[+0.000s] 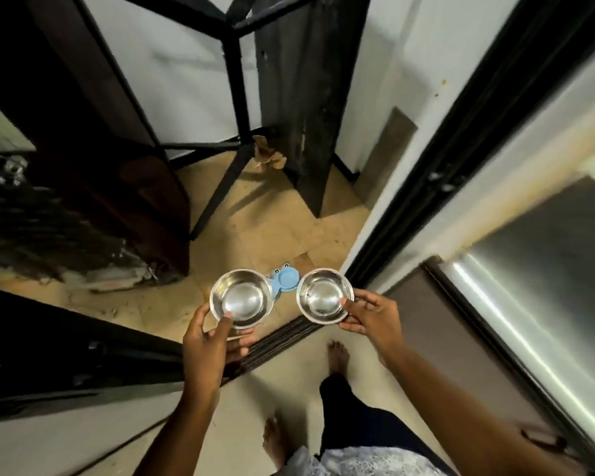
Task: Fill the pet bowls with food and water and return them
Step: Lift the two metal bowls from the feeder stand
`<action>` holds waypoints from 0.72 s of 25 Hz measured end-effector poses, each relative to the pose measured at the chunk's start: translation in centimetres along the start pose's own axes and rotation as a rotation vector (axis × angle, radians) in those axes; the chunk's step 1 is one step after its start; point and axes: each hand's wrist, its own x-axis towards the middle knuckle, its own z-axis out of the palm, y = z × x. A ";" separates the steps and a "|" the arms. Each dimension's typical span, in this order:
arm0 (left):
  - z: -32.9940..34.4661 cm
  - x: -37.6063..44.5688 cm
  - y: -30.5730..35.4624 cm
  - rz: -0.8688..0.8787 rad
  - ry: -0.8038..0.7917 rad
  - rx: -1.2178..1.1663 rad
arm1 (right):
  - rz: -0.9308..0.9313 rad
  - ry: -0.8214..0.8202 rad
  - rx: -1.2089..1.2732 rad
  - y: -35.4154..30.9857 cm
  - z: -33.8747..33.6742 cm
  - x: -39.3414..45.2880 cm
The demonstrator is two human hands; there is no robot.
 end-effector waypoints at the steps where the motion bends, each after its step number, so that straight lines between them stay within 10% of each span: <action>1: 0.2 -1.0 0.2 0.005 -0.034 0.017 | -0.019 0.025 0.015 0.2 -1.3 -1.3; 18: 30.9 -14.5 -3.0 0.085 -0.769 0.352 | -0.230 0.595 0.332 1.9 -33.5 -15.8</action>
